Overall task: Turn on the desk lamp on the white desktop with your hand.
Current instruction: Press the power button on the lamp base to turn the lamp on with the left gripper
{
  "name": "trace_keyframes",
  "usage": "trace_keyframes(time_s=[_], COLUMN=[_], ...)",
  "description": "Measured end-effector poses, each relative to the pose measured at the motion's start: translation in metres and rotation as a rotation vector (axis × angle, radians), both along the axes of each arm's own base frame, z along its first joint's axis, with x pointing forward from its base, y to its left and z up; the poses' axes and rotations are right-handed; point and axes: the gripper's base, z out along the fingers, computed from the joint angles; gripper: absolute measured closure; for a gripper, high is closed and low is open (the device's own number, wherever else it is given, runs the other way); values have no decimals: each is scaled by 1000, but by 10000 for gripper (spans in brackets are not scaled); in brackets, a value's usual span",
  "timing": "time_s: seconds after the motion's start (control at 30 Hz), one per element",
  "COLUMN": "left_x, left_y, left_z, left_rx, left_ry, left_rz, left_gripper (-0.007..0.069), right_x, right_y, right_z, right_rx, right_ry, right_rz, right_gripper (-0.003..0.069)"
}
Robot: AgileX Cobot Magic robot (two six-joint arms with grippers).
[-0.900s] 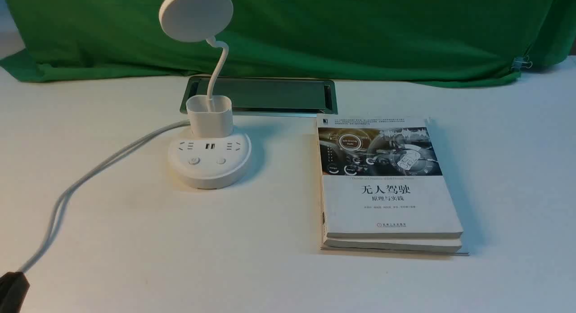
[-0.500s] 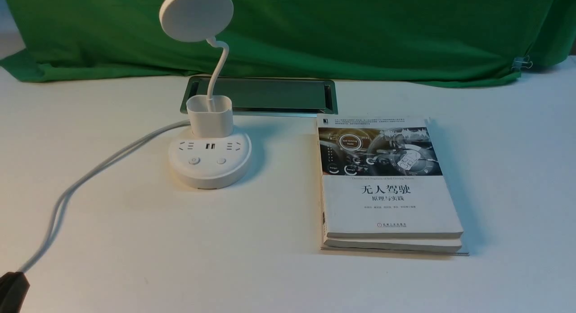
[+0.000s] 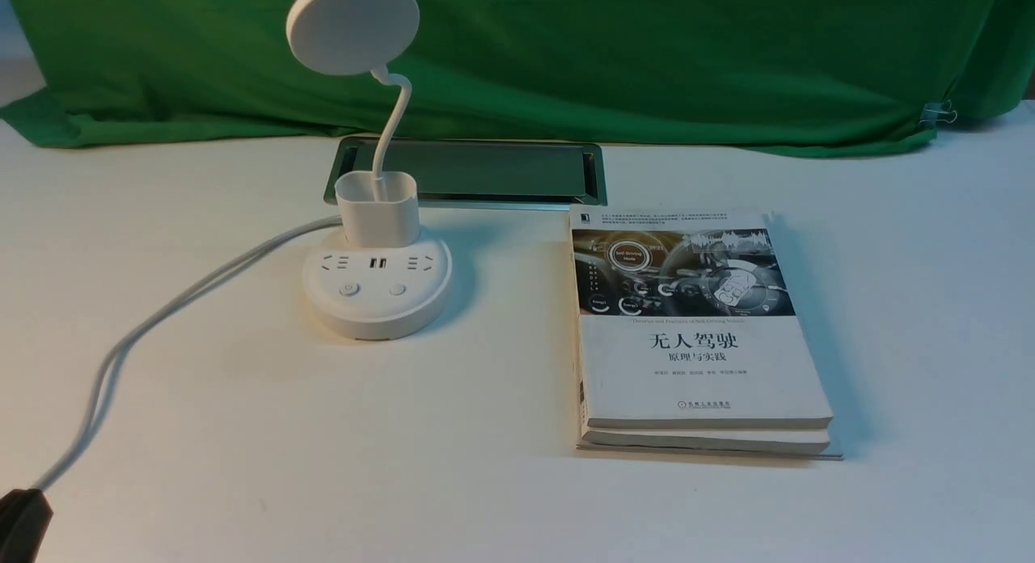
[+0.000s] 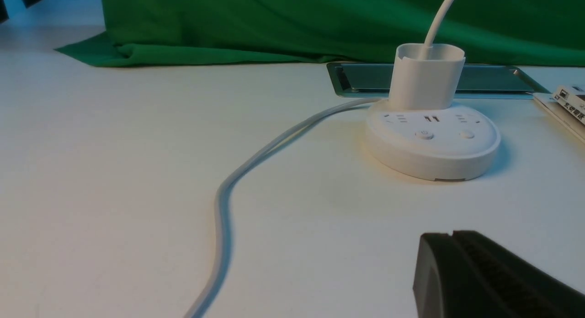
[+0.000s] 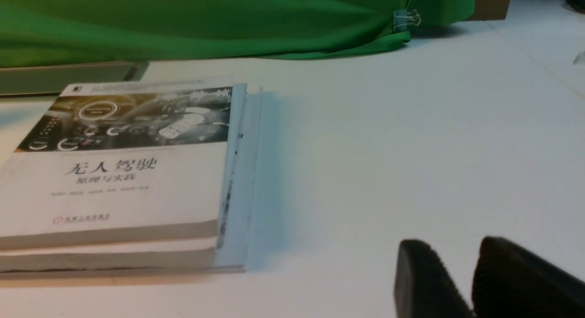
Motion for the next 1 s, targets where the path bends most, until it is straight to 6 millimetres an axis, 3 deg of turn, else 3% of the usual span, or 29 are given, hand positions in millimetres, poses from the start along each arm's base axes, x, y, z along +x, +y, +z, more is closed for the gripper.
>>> trace_keyframes(time_s=[0.27,0.37,0.6,0.8,0.9,0.97,1.0], left_x=[0,1,-8,-43,-51,-51,-47], left_y=[0,0,-3,-3,-2,-2,-2], left_z=[1,8,53,94,126,159,161], left_rx=[-1,2,25,-85,-137,-127,-118], left_ry=[-14,-92,-610,-1157,-1184,-1094,-1051], left_rz=[0,-1,-26,-78,-101,-95,-90], left_gripper=[603,603,603,603,603,603,603], right_x=[0,0,0,0,0,0,0], right_y=[0,0,0,0,0,0,0], right_z=[0,0,0,0,0,0,0], right_rx=[0,0,0,0,0,0,0], right_ry=[0,0,-1,-1,-1,-1,-1], right_rz=[0,0,0,0,0,0,0], right_gripper=[421,421,421,421,421,421,421])
